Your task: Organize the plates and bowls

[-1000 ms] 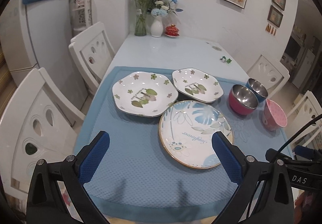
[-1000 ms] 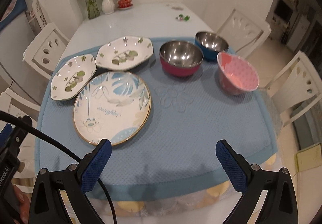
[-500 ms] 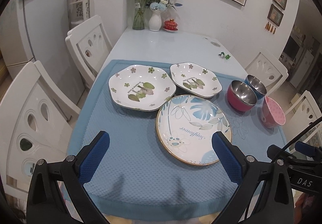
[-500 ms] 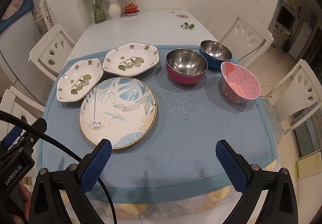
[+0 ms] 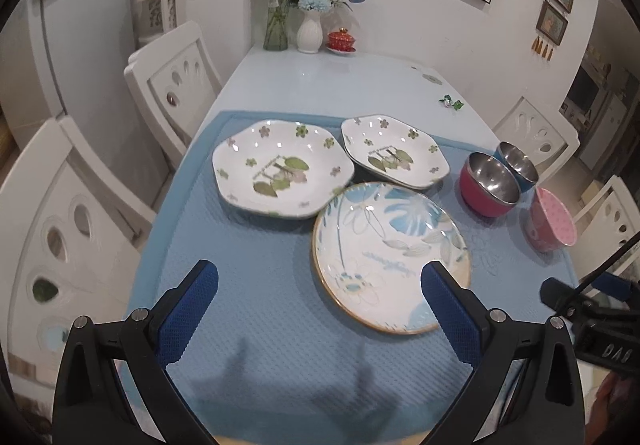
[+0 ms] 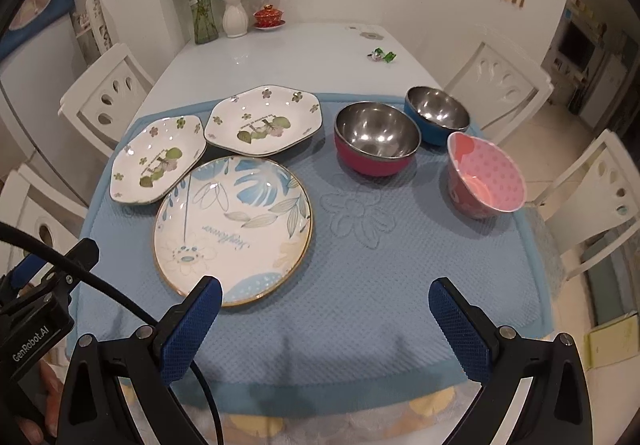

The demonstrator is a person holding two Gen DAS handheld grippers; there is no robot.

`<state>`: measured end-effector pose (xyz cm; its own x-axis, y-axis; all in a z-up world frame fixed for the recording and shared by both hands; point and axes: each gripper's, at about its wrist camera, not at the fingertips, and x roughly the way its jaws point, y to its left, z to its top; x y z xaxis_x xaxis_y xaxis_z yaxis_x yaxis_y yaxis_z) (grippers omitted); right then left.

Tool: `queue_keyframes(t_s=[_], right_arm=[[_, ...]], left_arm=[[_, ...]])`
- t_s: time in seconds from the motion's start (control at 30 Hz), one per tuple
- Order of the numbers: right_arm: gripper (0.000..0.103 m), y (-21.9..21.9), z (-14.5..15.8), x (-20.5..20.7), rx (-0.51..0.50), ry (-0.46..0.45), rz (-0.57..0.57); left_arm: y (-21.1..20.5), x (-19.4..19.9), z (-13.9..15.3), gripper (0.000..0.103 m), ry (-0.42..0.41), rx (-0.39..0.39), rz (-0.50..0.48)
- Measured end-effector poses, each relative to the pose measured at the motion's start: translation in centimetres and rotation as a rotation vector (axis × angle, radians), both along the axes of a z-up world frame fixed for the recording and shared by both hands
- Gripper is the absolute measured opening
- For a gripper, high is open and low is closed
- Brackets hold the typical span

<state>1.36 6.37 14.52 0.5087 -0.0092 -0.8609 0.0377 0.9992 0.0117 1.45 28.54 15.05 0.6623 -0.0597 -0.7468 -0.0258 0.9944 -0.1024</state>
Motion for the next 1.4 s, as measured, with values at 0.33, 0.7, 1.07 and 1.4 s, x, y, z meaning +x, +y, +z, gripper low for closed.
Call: queue_keyframes(t_s=[0.33,0.7,1.07,1.4], right_arm=[[0.101,-0.8,-5.4,6.1,0.086,0.071,0.080],[0.077,-1.0,-11.2,12.4,0.146,0.191,0.120],[0.056,-1.2,-13.4,14.9,0.182,0.193,0.181],[0.034,0.0,-13.4,15.3,0.190,0.189,0.250]], left_arm=[[0.3,5.7,-5.7,0.101,0.135,-0.024,-0.085],[0.2,9.5,-10.8,0.088,0.240,-0.068,-0.124],[-1.0,10.9,-12.5,0.053,0.254,-0.074,-0.138],[-1.5,11.2,-12.6,0.034,0.248,-0.119,-0.150]])
